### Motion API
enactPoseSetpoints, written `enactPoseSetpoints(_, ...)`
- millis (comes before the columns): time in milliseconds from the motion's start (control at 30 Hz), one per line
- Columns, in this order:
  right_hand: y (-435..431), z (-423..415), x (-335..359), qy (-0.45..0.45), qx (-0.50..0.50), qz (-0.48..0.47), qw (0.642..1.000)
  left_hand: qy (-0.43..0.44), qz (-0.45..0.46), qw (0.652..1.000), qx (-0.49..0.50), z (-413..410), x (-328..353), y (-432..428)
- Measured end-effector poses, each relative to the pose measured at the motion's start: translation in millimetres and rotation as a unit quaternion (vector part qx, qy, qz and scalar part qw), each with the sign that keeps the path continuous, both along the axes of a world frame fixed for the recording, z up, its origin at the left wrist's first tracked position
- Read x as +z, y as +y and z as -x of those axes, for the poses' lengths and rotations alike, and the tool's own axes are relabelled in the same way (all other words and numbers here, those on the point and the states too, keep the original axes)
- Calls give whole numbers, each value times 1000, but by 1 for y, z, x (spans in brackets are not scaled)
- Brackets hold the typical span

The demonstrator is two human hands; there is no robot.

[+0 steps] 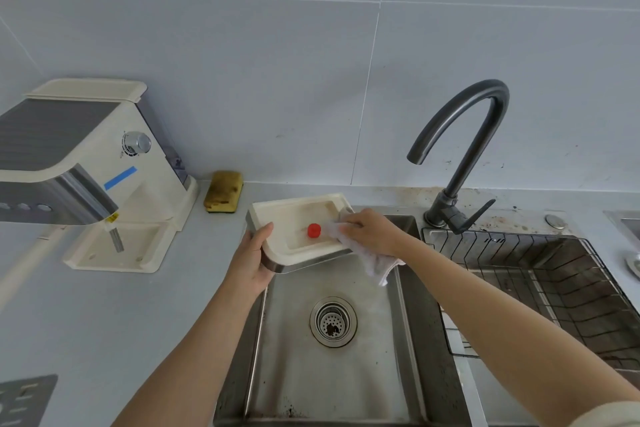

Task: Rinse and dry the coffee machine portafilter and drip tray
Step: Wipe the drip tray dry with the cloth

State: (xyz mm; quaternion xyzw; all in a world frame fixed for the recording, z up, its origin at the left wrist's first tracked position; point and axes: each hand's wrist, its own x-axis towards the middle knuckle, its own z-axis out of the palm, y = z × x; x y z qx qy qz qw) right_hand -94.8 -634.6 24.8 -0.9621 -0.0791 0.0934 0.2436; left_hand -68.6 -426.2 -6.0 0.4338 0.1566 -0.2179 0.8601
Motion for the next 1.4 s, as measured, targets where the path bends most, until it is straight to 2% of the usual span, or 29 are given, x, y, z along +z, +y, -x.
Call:
enactPoseSetpoints(100, 19, 12, 9, -57, -93, -144, 983, 21, 19, 998, 57, 1, 0, -6)
enactPoseSetpoints(200, 49, 21, 7, -71, -112, -175, 976, 17, 56, 995, 85, 3, 5, -16)
enactPoseSetpoints(300, 85, 33, 3, -159, -100, -145, 971, -14, 38, 999, 23, 14, 16, -26)
enactPoseSetpoints(367, 102, 36, -7, -275, -95, -107, 951, 3, -7, 1000, 26, 21, 12, -28)
enactPoseSetpoints(433, 110, 36, -14, -366, -104, -74, 922, 19, -3, 999, 46, 28, 12, -28)
enactPoseSetpoints(500, 111, 35, -19, -410, -114, -66, 903, -5, 48, 998, 42, 34, 16, -28)
enactPoseSetpoints(567, 109, 34, -24, -447, -103, -59, 886, -10, 158, 987, 26, 40, 30, -32)
enactPoseSetpoints(600, 108, 34, -26, -460, -96, -59, 881, -8, 181, 983, 18, 42, 32, -32)
enactPoseSetpoints(700, 107, 34, -30, -461, -90, -70, 880, 15, 138, 990, 25, 41, 27, -30)
enactPoseSetpoints(767, 105, 37, -26, -445, -93, -66, 888, 33, 146, 988, 33, 40, 25, -27)
enactPoseSetpoints(867, 97, 41, -14, -336, -131, -81, 929, 101, 141, 982, 69, 38, 27, -25)
enactPoseSetpoints(900, 93, 42, -10, -330, -145, -80, 929, 110, 134, 981, 83, 39, 28, -25)
enactPoseSetpoints(1000, 76, 40, -6, -335, -198, -89, 917, 113, 111, 979, 128, 41, 29, -26)
enactPoseSetpoints(1167, 54, 37, -8, -373, -227, -61, 898, 89, 95, 986, 108, 48, 20, -22)
enactPoseSetpoints(1300, 45, 38, 0, -346, -268, -151, 886, 41, 90, 992, 74, 44, 8, -10)
enactPoseSetpoints(1400, 36, 38, 2, -272, -308, -248, 877, 17, 80, 996, 35, 40, 0, 4)
